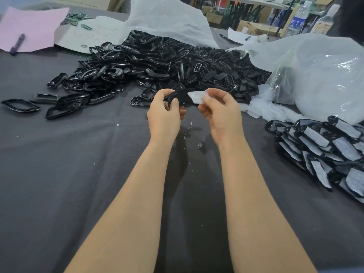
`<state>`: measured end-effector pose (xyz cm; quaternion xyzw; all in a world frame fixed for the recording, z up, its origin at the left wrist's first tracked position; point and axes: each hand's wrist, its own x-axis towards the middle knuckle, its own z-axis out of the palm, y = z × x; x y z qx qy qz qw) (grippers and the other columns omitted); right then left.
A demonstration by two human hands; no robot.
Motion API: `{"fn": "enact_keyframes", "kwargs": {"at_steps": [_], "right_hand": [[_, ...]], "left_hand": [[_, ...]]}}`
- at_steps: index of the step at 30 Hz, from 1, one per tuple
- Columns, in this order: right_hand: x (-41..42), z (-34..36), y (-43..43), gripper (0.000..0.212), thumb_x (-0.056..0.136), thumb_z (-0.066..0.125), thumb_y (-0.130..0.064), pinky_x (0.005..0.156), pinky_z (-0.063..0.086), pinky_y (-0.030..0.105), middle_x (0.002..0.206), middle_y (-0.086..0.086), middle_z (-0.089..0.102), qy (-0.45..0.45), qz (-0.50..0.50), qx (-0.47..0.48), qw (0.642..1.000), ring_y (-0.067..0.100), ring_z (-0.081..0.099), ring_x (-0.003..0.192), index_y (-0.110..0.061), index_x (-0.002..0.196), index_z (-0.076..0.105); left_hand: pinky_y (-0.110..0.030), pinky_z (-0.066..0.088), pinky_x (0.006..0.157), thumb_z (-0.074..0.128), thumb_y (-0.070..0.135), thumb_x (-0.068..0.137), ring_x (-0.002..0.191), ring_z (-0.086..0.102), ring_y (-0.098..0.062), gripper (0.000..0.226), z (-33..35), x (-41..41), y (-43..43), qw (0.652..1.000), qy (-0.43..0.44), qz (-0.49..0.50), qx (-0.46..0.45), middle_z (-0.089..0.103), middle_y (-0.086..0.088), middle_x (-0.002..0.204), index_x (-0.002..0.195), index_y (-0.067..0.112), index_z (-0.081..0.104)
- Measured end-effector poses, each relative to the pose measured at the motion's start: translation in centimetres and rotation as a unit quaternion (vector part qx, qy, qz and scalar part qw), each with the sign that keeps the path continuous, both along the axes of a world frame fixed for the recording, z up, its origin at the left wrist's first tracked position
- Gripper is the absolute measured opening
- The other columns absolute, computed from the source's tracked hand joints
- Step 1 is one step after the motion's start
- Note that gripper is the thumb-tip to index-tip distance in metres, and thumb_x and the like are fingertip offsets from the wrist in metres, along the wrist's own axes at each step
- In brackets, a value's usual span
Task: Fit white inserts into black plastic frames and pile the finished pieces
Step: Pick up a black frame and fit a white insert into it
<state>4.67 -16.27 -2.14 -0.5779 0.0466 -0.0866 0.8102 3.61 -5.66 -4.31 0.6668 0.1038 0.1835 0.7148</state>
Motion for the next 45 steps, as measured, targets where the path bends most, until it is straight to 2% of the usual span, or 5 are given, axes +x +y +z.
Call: {"fn": "enact_keyframes", "kwargs": {"at_steps": [15,19,30,39,45], "right_hand": [[-0.5,-0.8,1.2,0.018,0.09,0.061,-0.004,0.073,0.056,0.024,0.084,-0.001,0.061,-0.095,-0.074,-0.225,0.967,0.014,0.064,0.08,-0.012,0.103,0.053],[-0.4,-1.1,1.6,0.015,0.088,0.064,-0.006,0.066,0.044,0.007,0.079,-0.009,0.057,-0.12,-0.129,-0.288,0.941,0.0,0.057,0.071,-0.01,0.1,0.055],[-0.2,-1.4,1.7,0.014,0.088,0.063,-0.006,0.065,0.039,0.002,0.074,-0.017,0.051,-0.106,-0.168,-0.301,0.933,-0.007,0.051,0.065,-0.013,0.093,0.052],[0.6,-1.2,0.7,0.009,0.092,0.063,-0.015,0.069,0.051,0.023,0.08,-0.002,0.061,0.042,-0.033,-0.104,0.993,0.009,0.058,0.071,-0.01,0.099,0.06],[0.6,-1.4,1.1,0.011,0.094,0.058,-0.011,0.062,0.048,0.023,0.069,0.0,0.059,0.026,-0.048,-0.086,0.995,0.009,0.054,0.061,-0.01,0.083,0.061]], "left_hand": [[-0.022,0.058,0.07,0.051,0.006,0.097,0.063,0.065,0.002,0.02,0.4,-0.4,-0.3,0.998,-0.017,-0.047,0.047,0.068,0.001,0.08,0.107,0.022,0.056],[-0.02,0.057,0.071,0.05,0.004,0.097,0.065,0.066,0.001,0.021,0.5,-0.6,-0.4,0.996,-0.033,-0.05,0.066,0.067,0.002,0.078,0.107,0.022,0.055],[-0.005,0.047,0.06,0.05,0.001,0.097,0.065,0.061,0.015,0.022,0.6,-0.9,-0.7,0.986,-0.083,-0.065,0.13,0.059,0.013,0.079,0.105,0.021,0.053],[-0.025,0.058,0.074,0.05,0.004,0.097,0.068,0.068,-0.006,0.03,0.2,-0.3,-0.6,0.993,-0.072,-0.075,0.065,0.068,-0.001,0.081,0.094,0.033,0.056],[-0.02,0.056,0.069,0.047,0.005,0.098,0.07,0.069,-0.006,0.028,0.1,-0.1,-0.6,0.995,-0.047,-0.085,0.038,0.07,0.0,0.081,0.098,0.032,0.056]]}}
